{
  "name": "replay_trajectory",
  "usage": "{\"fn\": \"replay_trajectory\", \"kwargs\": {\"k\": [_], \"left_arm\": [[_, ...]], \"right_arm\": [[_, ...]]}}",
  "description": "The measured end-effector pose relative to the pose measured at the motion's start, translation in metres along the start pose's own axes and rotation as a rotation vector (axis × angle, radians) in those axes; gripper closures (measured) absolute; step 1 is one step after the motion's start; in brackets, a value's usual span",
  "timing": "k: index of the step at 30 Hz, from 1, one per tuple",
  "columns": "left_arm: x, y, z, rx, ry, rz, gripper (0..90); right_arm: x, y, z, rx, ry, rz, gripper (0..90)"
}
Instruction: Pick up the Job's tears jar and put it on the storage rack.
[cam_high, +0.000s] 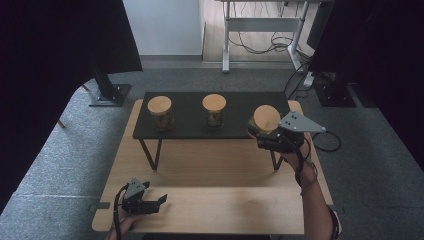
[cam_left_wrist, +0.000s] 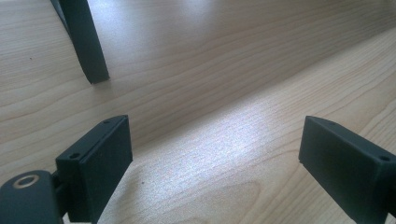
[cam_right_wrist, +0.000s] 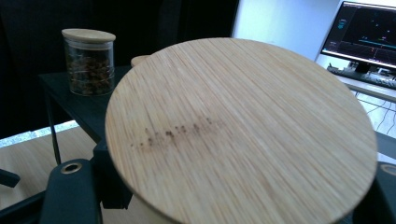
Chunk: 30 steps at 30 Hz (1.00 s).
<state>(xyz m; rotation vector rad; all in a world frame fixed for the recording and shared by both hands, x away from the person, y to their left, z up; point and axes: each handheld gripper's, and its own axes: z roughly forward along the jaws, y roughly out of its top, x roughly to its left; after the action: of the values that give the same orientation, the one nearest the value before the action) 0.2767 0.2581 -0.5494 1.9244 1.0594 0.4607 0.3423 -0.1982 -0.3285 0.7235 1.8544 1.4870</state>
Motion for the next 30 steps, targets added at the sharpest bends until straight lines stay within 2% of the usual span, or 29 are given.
{"fn": "replay_trajectory", "kwargs": {"k": [4,11,25,30], "left_arm": [[0.0,0.0,0.0,-0.001,0.0,0.002,9.0],[0.0,0.0,0.0,0.0,-0.002,0.001,9.0],[0.0,0.0,0.0,-0.001,-0.004,0.0,9.0],[0.0,0.0,0.0,0.0,-0.005,0.002,9.0]], "right_arm": [[-0.004,-0.002,0.006,-0.006,0.006,0.028,24.6],[-0.011,-0.004,0.018,0.001,-0.01,0.048,24.6],[-0.025,-0.017,0.043,0.036,-0.048,0.097,24.6],[-0.027,-0.023,0.048,0.046,-0.08,0.108,24.6]]}}
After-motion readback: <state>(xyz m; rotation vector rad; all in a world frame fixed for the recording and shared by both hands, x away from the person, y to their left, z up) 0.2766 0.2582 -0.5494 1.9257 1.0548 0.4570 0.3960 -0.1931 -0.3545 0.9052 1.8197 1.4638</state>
